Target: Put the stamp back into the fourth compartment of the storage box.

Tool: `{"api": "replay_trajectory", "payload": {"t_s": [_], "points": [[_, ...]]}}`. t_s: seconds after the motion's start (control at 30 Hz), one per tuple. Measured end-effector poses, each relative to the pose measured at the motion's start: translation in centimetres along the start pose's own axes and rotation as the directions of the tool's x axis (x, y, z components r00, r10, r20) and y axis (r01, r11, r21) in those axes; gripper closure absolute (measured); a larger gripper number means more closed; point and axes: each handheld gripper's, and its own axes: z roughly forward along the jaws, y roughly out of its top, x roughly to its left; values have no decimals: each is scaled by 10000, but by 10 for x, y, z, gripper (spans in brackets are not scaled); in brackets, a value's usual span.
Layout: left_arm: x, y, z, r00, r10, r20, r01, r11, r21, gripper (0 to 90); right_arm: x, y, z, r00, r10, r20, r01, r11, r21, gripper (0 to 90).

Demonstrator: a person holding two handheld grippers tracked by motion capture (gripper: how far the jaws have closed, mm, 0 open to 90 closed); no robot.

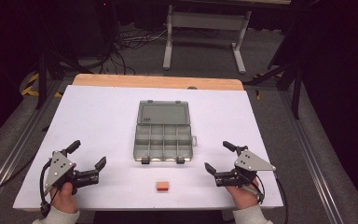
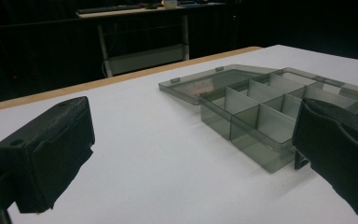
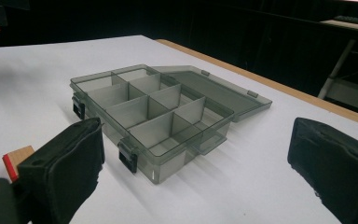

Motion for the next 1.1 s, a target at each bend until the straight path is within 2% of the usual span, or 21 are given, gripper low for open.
{"api": "replay_trajectory", "payload": {"t_s": [0.13, 0.27, 0.4, 0.53, 0.63, 0.77, 0.87, 1.1], "points": [[0, 1, 1, 9999, 166, -31, -165, 9998, 112, 1, 0, -1, 1, 10000, 35, -58, -35, 10000, 13, 28], [2, 1, 1, 9999, 133, 14, -133, 9998, 115, 1, 0, -1, -2, 10000, 59, -60, -59, 10000, -75, 27], [4, 1, 0, 9999, 148, 47, -148, 9998, 121, 2, -1, -2, -2, 9999, -32, -125, 33, 9999, 101, 30], [4, 1, 0, 9998, 195, 25, -195, 9998, 84, 2, 0, -1, -1, 9993, -157, -346, 157, 9999, -3, 31], [3, 2, -1, 9998, 217, 13, -217, 9998, 19, 2, 2, 2, -2, 9989, -396, -233, 396, 9992, -10, 34], [2, 2, 0, 9995, 294, 85, -294, 9996, 44, 2, 3, 4, -4, 9989, -391, -260, 391, 9992, -1, 39], [2, 2, 0, 9996, 257, 135, -257, 9997, 40, 2, 1, 3, -4, 9988, -174, -458, 177, 9998, 67, 80], [3, 3, -2, 9996, 237, 121, -238, 9997, 50, 2, 7, 7, -1, 9974, -290, -655, 308, 9992, 268, 101]]}}
